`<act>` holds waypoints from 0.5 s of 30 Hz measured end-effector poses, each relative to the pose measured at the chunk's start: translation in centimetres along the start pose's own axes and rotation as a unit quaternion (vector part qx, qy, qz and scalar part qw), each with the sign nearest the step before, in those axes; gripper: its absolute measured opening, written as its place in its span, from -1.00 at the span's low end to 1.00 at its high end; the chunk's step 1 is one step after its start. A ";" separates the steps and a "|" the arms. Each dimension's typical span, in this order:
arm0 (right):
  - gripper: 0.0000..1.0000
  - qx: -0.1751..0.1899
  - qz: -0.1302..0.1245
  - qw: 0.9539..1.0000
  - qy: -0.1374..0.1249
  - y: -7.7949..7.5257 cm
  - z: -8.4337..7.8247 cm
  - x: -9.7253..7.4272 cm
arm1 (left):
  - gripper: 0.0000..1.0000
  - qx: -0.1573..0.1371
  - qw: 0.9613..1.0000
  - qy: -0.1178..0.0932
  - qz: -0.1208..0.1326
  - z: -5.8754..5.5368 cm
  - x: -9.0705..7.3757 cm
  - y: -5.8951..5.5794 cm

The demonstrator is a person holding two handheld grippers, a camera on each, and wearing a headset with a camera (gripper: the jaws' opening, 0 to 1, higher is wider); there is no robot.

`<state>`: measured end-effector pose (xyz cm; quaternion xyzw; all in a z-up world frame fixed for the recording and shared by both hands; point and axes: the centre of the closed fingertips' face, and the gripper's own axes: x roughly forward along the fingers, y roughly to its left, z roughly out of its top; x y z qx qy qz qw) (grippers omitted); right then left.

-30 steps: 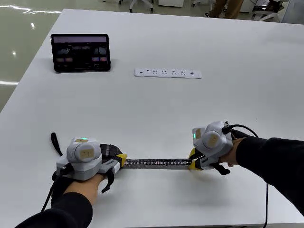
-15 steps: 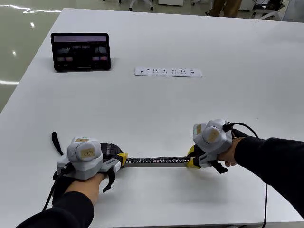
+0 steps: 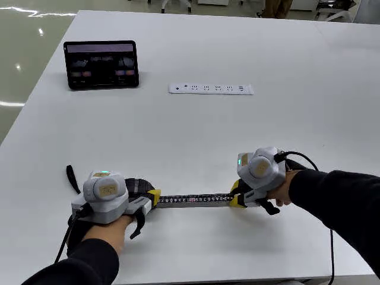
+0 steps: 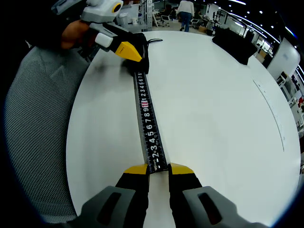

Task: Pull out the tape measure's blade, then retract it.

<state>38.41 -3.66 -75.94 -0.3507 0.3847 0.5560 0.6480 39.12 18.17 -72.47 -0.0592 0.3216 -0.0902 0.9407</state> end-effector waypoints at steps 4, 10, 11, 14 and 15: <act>-0.78 0.001 0.000 1.000 -0.001 0.1 0.2 0.1 | 0.18 0.001 1.000 0.001 0.000 0.0 0.0 0.0; -0.78 0.005 0.001 1.000 -0.005 0.1 0.7 0.5 | 0.18 0.002 1.000 0.002 -0.001 -0.1 0.0 0.0; -0.78 0.005 0.001 1.000 -0.006 0.1 0.7 0.5 | 0.18 0.002 1.000 0.002 -0.001 -0.1 0.0 0.0; -0.78 0.007 0.001 1.000 -0.008 0.1 0.9 0.6 | 0.18 0.003 1.000 0.002 -0.002 -0.1 0.0 0.0; -0.78 0.007 0.001 1.000 -0.009 0.1 1.0 0.6 | 0.18 0.003 1.000 0.002 -0.002 -0.1 0.0 0.0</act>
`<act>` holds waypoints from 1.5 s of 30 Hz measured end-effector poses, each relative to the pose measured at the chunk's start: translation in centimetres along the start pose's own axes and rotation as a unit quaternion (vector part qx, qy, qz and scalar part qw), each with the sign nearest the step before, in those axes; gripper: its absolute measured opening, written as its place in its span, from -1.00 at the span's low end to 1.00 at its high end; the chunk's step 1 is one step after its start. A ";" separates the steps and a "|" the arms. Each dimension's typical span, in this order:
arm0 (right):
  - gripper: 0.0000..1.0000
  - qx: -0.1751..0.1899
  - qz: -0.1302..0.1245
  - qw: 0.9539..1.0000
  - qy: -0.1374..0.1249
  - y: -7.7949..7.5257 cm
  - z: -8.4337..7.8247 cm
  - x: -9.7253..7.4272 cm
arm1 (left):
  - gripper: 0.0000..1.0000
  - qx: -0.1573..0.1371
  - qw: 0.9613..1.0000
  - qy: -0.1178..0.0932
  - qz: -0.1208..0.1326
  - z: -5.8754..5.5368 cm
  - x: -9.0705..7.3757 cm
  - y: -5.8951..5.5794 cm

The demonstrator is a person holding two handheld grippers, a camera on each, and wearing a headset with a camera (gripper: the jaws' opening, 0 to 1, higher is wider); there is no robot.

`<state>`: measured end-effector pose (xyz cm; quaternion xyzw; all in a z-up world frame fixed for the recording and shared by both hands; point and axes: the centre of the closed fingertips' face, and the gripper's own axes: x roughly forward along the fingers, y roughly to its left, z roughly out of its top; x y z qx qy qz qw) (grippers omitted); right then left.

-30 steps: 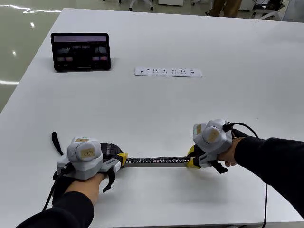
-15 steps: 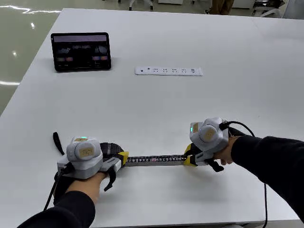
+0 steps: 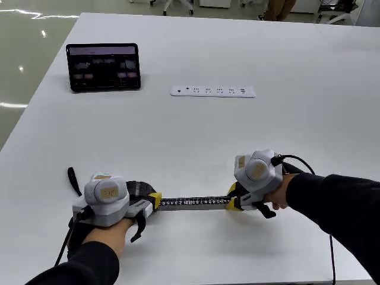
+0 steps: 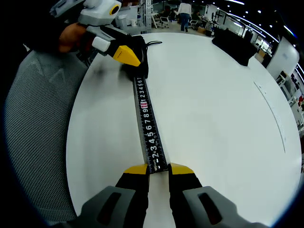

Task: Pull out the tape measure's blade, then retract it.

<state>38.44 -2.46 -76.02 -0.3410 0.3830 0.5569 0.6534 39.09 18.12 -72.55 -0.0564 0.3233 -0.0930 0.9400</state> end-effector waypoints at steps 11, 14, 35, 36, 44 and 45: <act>-0.78 0.005 0.003 1.000 -0.006 0.0 0.7 0.4 | 0.18 0.001 1.000 0.001 -0.002 0.0 0.0 0.0; -0.78 0.005 0.004 1.000 -0.007 0.0 0.9 0.5 | 0.18 0.001 1.000 0.002 -0.005 0.0 0.0 0.0; -0.78 -0.030 0.023 0.999 -0.008 0.7 2.2 1.2 | 0.18 0.008 1.000 0.004 -0.014 0.0 0.1 -0.1; -0.78 -0.030 0.022 0.999 -0.009 0.8 2.3 1.3 | 0.18 0.008 1.000 0.004 -0.014 0.0 0.1 -0.1; -0.78 -0.018 0.019 0.999 -0.024 1.3 3.6 1.9 | 0.18 0.007 1.000 0.006 -0.016 -0.1 0.1 -0.1; -0.78 -0.019 0.018 0.999 -0.025 1.2 3.7 2.0 | 0.18 0.008 1.000 0.005 -0.016 -0.1 0.0 -0.1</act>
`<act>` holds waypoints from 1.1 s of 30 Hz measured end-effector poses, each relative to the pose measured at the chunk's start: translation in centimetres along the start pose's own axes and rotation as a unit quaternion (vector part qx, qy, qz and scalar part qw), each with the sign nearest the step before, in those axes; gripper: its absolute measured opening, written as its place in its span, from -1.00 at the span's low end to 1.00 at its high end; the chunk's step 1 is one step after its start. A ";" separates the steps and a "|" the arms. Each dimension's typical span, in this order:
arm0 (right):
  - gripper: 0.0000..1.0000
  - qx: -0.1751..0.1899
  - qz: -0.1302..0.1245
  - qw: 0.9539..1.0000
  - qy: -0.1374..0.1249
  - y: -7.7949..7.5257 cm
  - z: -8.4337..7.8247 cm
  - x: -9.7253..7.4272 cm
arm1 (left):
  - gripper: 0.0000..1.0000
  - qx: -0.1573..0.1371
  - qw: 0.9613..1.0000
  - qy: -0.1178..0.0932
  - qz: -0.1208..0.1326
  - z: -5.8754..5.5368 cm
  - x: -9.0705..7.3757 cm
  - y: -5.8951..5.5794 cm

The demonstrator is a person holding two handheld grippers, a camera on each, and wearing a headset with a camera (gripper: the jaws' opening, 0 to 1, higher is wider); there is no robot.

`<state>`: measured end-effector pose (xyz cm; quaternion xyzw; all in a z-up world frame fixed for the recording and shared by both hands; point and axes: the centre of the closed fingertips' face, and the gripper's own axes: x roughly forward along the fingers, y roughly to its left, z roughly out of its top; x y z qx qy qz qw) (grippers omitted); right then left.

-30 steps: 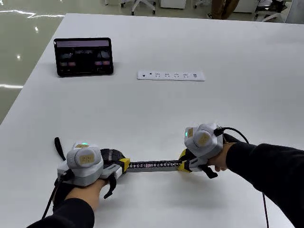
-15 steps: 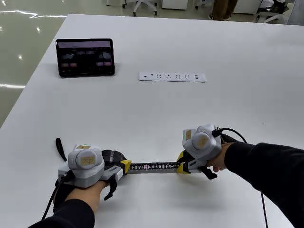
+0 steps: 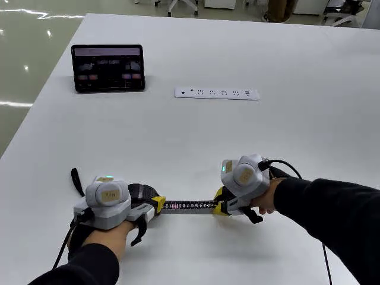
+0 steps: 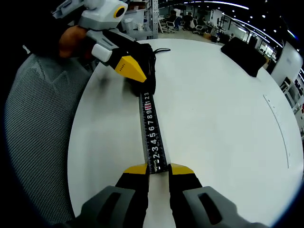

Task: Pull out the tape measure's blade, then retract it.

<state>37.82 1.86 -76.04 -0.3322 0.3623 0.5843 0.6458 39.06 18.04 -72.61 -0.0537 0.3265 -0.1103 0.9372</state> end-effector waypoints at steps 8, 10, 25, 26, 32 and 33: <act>-0.78 0.002 0.002 1.000 -0.005 0.0 0.6 0.5 | 0.18 0.000 1.000 0.000 0.000 0.0 0.0 0.0; -0.78 0.001 0.003 1.000 -0.006 0.0 0.7 0.6 | 0.18 -0.001 1.000 0.000 0.000 0.0 0.0 0.0; -0.78 0.002 0.003 1.000 -0.015 0.2 2.0 1.4 | 0.18 -0.005 1.000 -0.001 0.000 0.0 0.0 0.0; -0.78 0.005 0.003 1.000 -0.016 0.2 2.1 1.5 | 0.18 -0.005 1.000 -0.001 0.000 0.0 0.0 0.0; -0.78 0.008 0.005 1.000 -0.020 0.3 2.4 1.7 | 0.18 -0.006 1.000 -0.002 0.000 0.0 -0.1 0.0; -0.79 0.008 0.006 1.000 -0.020 0.3 2.4 1.7 | 0.18 -0.007 1.000 -0.002 0.000 0.0 -0.1 0.0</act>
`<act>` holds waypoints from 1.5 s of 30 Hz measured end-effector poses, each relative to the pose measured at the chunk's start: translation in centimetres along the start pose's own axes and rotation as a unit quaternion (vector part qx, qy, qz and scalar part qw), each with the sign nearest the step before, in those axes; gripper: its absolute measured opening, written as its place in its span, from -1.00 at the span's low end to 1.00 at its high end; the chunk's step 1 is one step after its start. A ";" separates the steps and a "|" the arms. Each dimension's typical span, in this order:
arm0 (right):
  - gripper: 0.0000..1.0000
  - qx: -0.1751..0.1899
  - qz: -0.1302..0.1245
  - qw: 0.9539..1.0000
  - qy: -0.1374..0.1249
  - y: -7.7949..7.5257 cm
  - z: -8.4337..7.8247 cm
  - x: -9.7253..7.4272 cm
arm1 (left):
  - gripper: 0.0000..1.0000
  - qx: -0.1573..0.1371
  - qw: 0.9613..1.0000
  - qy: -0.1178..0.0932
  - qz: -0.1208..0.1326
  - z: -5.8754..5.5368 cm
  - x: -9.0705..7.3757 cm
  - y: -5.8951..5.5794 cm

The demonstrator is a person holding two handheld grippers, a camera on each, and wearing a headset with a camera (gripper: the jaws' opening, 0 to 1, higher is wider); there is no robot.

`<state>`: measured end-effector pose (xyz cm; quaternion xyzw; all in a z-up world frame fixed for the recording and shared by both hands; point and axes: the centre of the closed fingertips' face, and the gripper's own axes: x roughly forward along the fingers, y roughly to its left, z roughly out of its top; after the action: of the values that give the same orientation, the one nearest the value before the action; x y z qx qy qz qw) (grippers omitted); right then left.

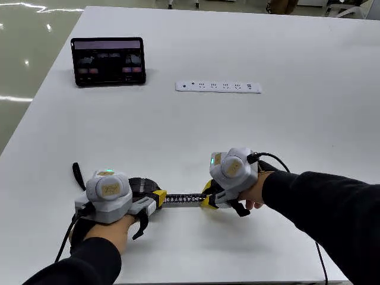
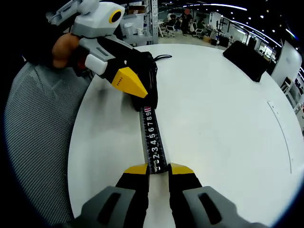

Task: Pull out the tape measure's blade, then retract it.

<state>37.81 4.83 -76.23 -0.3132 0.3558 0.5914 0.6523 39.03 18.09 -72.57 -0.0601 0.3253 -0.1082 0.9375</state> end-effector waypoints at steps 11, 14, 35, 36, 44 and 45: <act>-0.79 0.002 0.006 1.000 -0.002 0.1 0.6 0.3 | 0.18 -0.005 1.000 -0.001 -0.001 0.0 0.0 0.1; -0.79 0.009 0.006 1.000 -0.005 0.0 0.9 0.4 | 0.18 -0.006 1.000 -0.001 -0.002 0.1 0.0 0.1; -0.79 0.010 0.004 1.000 -0.015 0.4 2.5 1.5 | 0.18 -0.010 1.000 -0.003 -0.004 0.1 0.0 0.2; -0.79 0.010 0.005 1.000 -0.015 0.5 2.6 1.5 | 0.18 -0.011 1.000 -0.003 -0.004 0.1 0.0 0.2; -0.79 0.023 0.005 0.999 -0.025 0.8 3.4 2.0 | 0.17 -0.015 1.000 -0.003 -0.006 0.2 0.0 0.3; -0.79 0.020 0.004 0.999 -0.025 0.8 3.6 2.1 | 0.17 -0.016 1.000 -0.003 -0.007 0.2 0.0 0.3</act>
<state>37.41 9.05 -75.93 -0.2841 0.3523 0.5947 0.6645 39.17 18.38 -72.50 -0.0772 0.3237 -0.1093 0.9366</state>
